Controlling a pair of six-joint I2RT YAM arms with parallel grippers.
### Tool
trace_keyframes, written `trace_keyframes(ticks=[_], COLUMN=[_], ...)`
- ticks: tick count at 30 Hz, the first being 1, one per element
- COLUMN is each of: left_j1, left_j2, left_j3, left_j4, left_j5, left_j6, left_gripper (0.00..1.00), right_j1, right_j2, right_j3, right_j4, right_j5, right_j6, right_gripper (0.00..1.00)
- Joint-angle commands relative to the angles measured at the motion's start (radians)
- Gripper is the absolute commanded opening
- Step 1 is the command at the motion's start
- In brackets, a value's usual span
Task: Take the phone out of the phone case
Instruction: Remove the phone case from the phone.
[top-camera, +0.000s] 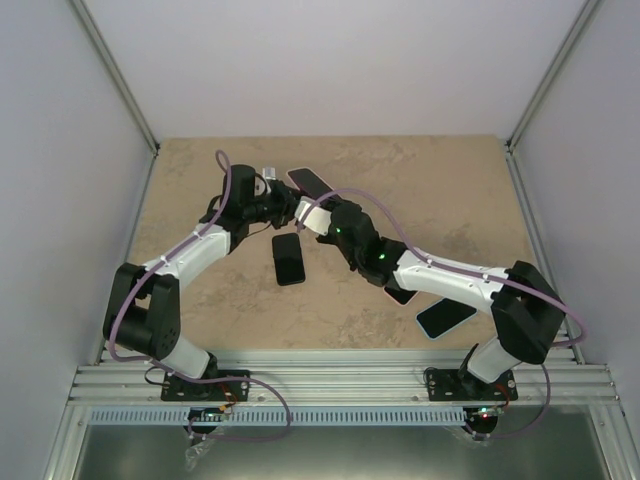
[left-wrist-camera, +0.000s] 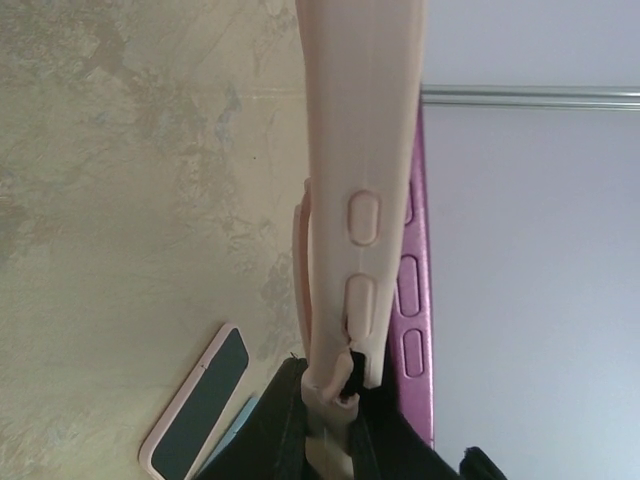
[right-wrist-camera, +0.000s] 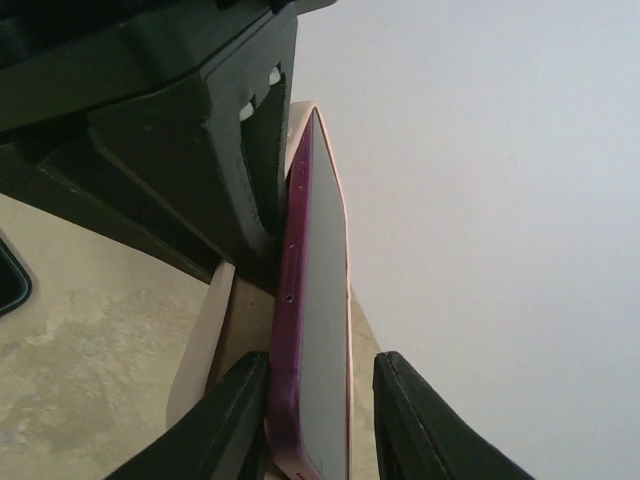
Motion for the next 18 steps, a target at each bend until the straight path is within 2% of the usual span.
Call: trace_keyframes(ticks=[1,6,18], left_j1=[0.002,0.002,0.002], left_j2=[-0.017,-0.029,-0.017], left_j3=[-0.005,-0.008,0.001], left_j4=[0.074,0.042,-0.055], left_j5=[0.093,0.057,-0.037], left_j6=[-0.005,0.042,0.125], left_gripper=[0.00,0.00,0.00], right_j1=[-0.029,-0.028,-0.030], right_j2=[0.018,-0.005,-0.056], right_j3=[-0.004,0.093,0.134], right_j4=[0.033,-0.150,-0.230], right_j5=[0.131,0.070,0.025], right_j6=[-0.044,0.085,0.157], right_gripper=[0.25,0.01,0.01])
